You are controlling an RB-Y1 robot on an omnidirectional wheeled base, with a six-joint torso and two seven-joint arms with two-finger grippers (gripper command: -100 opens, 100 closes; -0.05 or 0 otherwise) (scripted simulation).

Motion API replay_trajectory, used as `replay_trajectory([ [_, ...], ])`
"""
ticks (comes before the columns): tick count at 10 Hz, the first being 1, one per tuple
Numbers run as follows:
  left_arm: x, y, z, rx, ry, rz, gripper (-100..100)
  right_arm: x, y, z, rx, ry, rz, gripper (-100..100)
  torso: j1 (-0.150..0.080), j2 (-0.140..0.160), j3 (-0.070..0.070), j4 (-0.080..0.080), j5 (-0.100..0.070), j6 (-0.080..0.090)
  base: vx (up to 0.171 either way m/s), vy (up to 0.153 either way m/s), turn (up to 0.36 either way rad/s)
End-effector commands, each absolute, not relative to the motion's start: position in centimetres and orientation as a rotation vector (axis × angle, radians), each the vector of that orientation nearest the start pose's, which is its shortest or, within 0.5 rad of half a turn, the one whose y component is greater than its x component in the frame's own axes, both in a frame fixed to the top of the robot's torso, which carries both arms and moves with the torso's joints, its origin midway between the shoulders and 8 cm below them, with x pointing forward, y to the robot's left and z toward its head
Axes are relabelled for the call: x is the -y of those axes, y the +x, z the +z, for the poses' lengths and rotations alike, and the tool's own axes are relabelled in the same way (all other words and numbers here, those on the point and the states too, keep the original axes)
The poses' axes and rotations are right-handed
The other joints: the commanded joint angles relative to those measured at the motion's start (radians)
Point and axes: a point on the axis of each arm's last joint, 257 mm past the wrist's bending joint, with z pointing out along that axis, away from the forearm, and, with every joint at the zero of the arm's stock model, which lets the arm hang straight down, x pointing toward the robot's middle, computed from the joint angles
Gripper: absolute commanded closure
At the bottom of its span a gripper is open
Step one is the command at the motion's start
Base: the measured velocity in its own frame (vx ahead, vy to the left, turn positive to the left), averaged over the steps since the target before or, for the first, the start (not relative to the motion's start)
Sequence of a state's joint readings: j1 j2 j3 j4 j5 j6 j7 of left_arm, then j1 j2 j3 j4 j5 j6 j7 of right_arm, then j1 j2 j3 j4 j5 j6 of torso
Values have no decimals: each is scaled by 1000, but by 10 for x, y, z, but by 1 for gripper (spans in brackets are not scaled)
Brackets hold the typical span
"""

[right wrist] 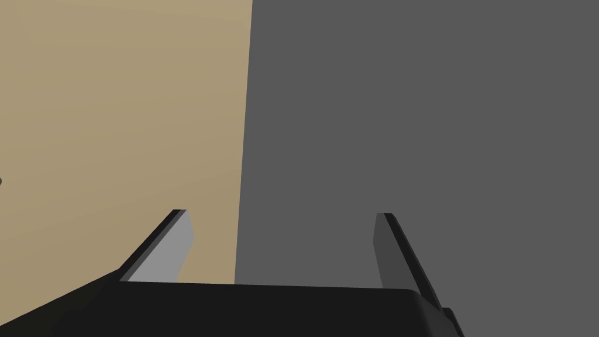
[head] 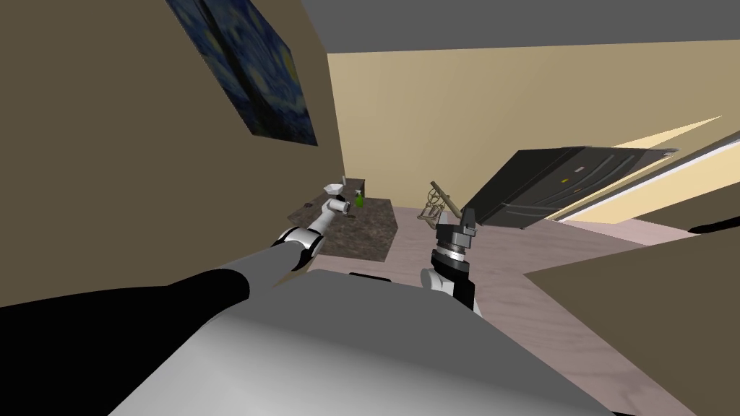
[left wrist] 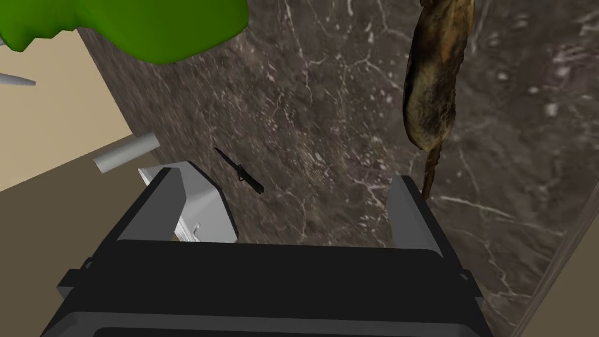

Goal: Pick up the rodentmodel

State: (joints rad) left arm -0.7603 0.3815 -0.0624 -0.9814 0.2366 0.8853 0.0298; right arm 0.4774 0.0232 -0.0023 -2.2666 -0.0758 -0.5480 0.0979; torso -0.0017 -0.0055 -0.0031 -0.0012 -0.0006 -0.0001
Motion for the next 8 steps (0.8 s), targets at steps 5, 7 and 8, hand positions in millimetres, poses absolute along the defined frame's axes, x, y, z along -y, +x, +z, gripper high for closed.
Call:
replay_trajectory([
  [5, -312, 637, -279, -1872, -1739, -465, -100, 289, 338, 35, -529, 644, 1273, 0, 0, 1, 1, 0, 0, 0, 46, -25, -1],
  [7, -317, 625, -291, -1905, -1799, -399, -100, 289, 337, 35, -529, 644, 1273, 0, 1, 0, 0, 0, 0, 0, 65, -24, -5],
  [8, -319, 619, -296, -1918, -1818, -374, -100, 289, 337, 35, -529, 644, 1273, 0, 0, 0, 0, 0, 0, 0, 61, -23, 1],
])
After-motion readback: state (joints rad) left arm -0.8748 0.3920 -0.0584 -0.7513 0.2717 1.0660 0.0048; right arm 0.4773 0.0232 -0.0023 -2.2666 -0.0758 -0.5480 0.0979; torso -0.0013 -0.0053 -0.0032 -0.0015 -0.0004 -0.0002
